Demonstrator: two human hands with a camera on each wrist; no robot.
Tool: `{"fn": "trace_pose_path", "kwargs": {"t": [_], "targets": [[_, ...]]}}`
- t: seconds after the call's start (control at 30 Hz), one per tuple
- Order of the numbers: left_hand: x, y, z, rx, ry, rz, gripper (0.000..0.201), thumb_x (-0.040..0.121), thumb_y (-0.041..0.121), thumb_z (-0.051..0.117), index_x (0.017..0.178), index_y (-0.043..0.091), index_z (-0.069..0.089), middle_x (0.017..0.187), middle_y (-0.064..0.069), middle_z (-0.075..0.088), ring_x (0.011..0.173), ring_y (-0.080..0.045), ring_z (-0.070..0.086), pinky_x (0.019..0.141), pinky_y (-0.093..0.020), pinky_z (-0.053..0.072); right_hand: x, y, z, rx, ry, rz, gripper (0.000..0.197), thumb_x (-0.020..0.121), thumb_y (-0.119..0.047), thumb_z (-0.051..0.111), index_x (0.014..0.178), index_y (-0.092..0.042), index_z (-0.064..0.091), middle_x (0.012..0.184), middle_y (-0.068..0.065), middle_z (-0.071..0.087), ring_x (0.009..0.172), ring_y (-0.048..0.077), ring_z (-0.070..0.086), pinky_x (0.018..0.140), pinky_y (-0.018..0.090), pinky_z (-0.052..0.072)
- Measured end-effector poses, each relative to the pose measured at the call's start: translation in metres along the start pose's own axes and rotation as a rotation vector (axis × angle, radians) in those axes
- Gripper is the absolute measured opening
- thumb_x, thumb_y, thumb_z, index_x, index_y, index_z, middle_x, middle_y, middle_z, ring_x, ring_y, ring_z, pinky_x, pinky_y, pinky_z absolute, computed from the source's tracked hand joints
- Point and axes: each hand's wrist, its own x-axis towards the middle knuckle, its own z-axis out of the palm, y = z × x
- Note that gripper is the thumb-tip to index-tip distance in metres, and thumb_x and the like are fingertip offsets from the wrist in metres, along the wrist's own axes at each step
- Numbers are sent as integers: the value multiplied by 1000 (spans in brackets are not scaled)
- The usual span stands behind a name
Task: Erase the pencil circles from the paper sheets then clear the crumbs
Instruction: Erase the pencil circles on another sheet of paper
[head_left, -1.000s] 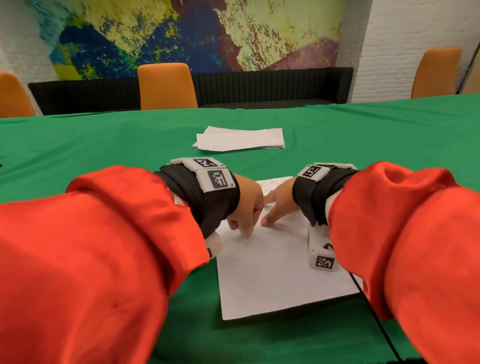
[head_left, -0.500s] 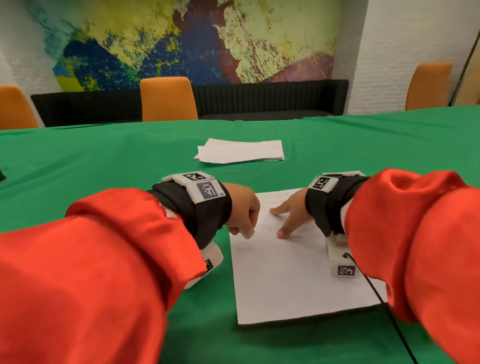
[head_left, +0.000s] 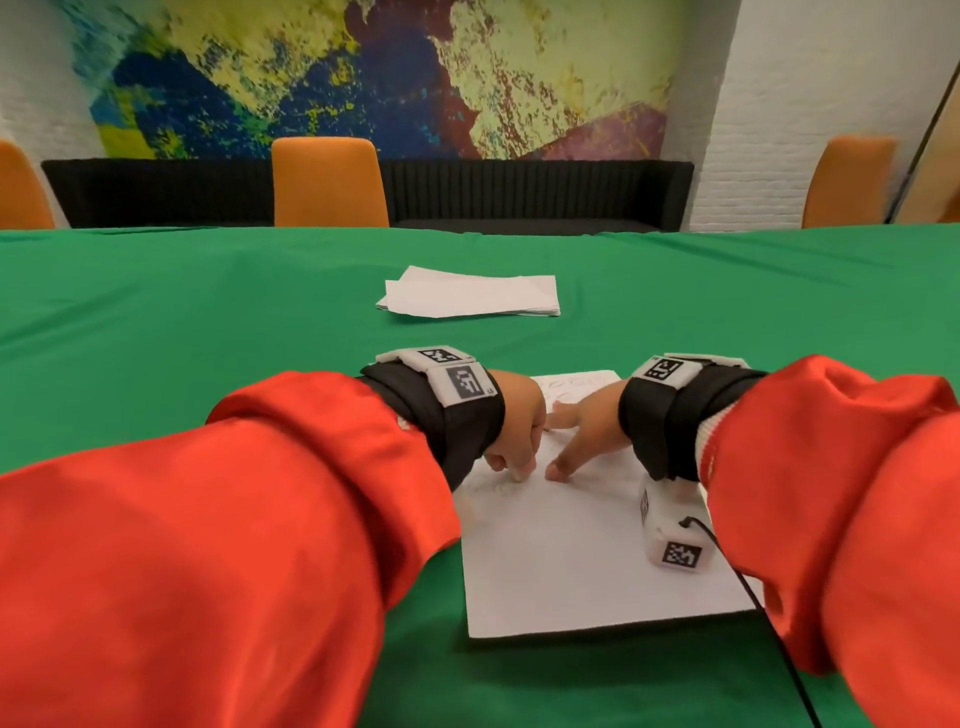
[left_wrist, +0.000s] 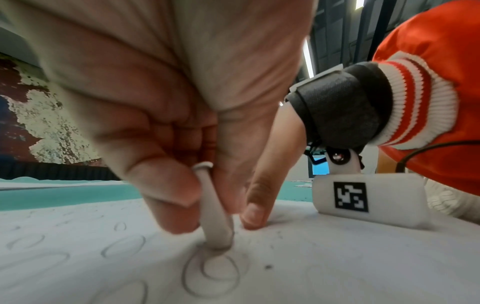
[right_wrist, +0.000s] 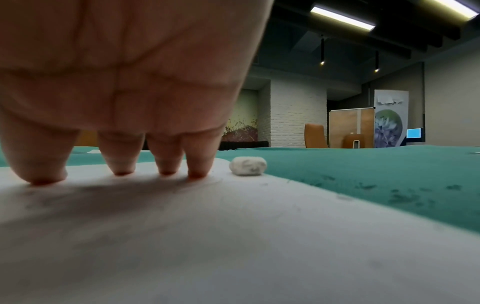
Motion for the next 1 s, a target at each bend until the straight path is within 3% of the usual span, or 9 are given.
{"fn": "trace_pose_path", "kwargs": {"t": [0.3, 0.47, 0.53, 0.87, 1.0], "targets": [[-10, -4, -1, -47, -151, -5, 19, 83, 18, 72, 69, 22, 59, 55, 11, 60, 43, 3, 56, 45, -7, 41, -2, -2, 1, 7, -10, -14, 80, 90, -54, 48, 150, -32, 1, 158, -1, -1, 145, 18, 6, 114, 32, 7], [-5, 4, -3, 2, 27, 7, 17, 85, 22, 68, 73, 22, 55, 65, 8, 61, 53, -2, 56, 58, -17, 47, -7, -4, 1, 9, 2, -13, 75, 92, -51, 47, 150, -30, 4, 158, 1, 9, 144, 19, 13, 112, 31, 13], [-3, 6, -1, 23, 30, 10, 19, 85, 20, 68, 71, 21, 54, 65, 7, 61, 53, -4, 56, 63, -20, 49, -9, -4, 0, 8, 11, -14, 74, 92, -50, 47, 150, -30, 6, 157, 2, 14, 142, 20, 17, 111, 29, 17], [-16, 3, -4, 62, -194, -18, 19, 84, 15, 69, 70, 19, 56, 56, 8, 61, 47, -1, 57, 53, -12, 45, -6, -3, 1, 27, -11, -12, 79, 90, -52, 49, 150, -31, 3, 158, -1, 3, 145, 19, 8, 114, 33, 9], [-8, 5, -6, 93, -27, -10, 20, 85, 19, 67, 71, 21, 54, 62, 8, 60, 52, -2, 55, 51, -14, 41, -5, -2, 1, 27, -8, -8, 79, 90, -53, 49, 150, -31, 3, 158, -1, 4, 144, 18, 9, 114, 33, 10]]}}
